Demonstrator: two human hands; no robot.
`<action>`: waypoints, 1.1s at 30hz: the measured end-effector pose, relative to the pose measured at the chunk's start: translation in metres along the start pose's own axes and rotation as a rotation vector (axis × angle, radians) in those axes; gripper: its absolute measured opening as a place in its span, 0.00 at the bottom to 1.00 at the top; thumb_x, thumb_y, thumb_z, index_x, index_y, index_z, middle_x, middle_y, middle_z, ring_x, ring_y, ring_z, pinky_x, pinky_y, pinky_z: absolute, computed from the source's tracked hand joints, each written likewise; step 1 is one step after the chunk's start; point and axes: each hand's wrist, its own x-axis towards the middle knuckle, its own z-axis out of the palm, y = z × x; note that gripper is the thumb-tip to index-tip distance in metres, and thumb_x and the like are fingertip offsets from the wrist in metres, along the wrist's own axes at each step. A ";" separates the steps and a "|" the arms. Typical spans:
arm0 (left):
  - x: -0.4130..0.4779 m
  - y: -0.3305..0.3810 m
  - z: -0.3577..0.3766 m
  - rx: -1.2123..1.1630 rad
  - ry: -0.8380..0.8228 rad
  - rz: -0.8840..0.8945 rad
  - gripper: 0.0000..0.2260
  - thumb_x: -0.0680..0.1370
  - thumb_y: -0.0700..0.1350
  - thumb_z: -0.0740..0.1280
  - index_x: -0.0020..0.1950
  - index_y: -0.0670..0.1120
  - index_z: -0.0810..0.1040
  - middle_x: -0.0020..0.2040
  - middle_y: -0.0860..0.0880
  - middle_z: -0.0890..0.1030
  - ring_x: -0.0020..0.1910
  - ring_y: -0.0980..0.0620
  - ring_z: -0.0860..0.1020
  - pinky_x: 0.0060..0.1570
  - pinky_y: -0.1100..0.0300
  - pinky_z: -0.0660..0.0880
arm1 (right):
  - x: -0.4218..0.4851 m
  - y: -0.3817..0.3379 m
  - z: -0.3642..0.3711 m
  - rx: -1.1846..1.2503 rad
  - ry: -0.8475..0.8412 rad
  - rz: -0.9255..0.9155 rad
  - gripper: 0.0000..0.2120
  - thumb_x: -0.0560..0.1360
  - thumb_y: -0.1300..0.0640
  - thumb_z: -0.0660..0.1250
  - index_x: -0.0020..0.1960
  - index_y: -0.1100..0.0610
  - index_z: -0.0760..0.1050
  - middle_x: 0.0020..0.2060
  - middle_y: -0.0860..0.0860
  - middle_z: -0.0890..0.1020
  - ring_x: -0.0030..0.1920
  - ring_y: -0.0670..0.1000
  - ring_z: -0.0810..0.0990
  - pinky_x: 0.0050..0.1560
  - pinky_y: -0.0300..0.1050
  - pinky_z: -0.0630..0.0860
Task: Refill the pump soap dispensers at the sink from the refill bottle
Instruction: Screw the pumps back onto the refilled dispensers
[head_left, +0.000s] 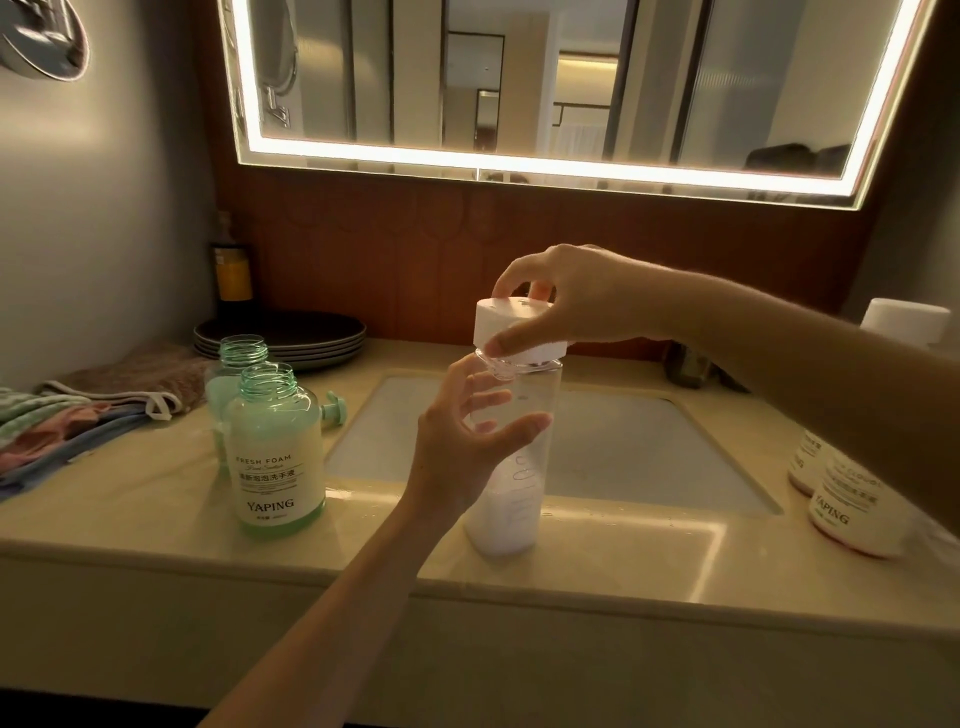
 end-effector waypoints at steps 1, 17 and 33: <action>0.000 0.000 0.000 0.001 0.000 0.004 0.31 0.63 0.57 0.74 0.63 0.56 0.66 0.60 0.54 0.76 0.54 0.60 0.77 0.50 0.68 0.75 | 0.001 0.000 0.004 -0.062 0.049 -0.002 0.27 0.68 0.39 0.68 0.62 0.50 0.71 0.49 0.45 0.72 0.47 0.46 0.73 0.37 0.32 0.69; 0.001 -0.003 0.000 0.010 0.002 0.001 0.32 0.65 0.55 0.74 0.65 0.51 0.67 0.60 0.55 0.76 0.53 0.61 0.77 0.48 0.72 0.73 | -0.007 0.010 -0.016 0.362 -0.260 -0.079 0.24 0.70 0.62 0.72 0.55 0.37 0.73 0.59 0.39 0.73 0.55 0.46 0.74 0.47 0.31 0.69; 0.001 -0.001 0.000 0.007 0.004 -0.012 0.33 0.64 0.56 0.75 0.65 0.52 0.67 0.60 0.54 0.77 0.54 0.59 0.77 0.48 0.71 0.74 | -0.001 0.005 -0.008 0.275 -0.132 -0.011 0.20 0.68 0.54 0.73 0.58 0.41 0.73 0.59 0.45 0.74 0.56 0.49 0.72 0.44 0.33 0.70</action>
